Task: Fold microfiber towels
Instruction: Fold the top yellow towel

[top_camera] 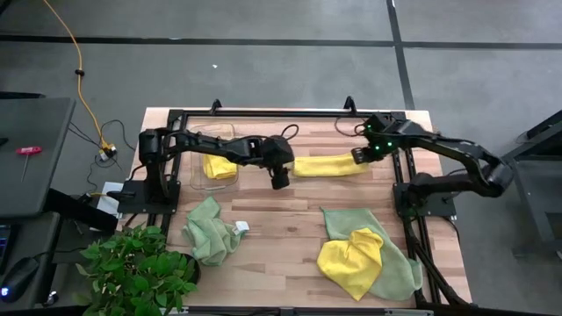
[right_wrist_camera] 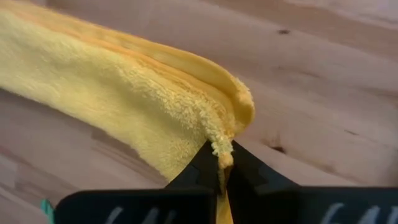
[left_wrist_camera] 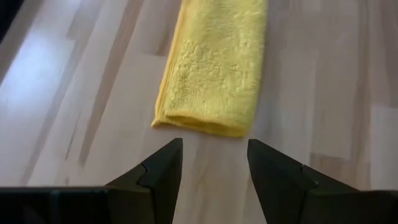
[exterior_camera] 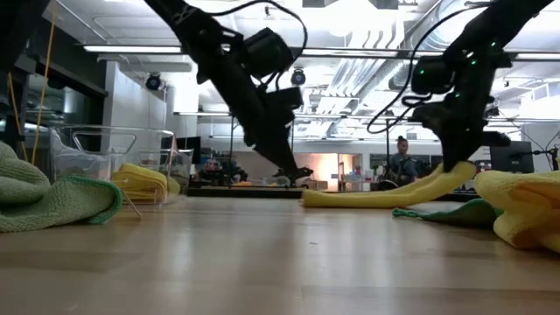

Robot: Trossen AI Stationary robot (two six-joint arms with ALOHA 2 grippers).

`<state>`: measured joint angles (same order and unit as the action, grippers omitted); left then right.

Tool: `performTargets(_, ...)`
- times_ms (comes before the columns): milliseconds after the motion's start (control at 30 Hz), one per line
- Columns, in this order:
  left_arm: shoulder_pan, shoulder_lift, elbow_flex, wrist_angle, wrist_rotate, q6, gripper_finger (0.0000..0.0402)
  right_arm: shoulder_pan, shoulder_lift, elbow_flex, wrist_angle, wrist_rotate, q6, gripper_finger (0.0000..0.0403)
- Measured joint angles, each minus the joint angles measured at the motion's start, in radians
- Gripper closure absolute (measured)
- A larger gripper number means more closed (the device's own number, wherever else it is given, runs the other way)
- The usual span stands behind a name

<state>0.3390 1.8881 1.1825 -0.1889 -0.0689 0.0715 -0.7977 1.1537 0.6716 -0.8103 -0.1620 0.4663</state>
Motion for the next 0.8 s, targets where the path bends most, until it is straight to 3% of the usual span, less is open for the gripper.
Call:
performTargets(300, -0.007, -0.002, -0.019, -0.026, -0.032, 0.031, 0.0232, 0.037, -0.078, 0.000, 0.018, -0.027, 0.124, 0.0402)
performTargets(533, 0.001, 0.021, -0.044, 0.017, -0.032, 0.037, 0.0240, 0.123, -0.078, 0.000, 0.160, -0.060, 0.225, 0.0402)
performTargets(667, 0.001, 0.053, -0.043, 0.073, -0.023, 0.037, 0.0287, 0.157, -0.073, 0.000, 0.191, -0.070, 0.259, 0.0403)
performTargets(800, -0.002, 0.082, -0.043, 0.085, -0.017, 0.027, 0.0370, 0.188, -0.068, 0.000, 0.196, -0.072, 0.279, 0.0403)
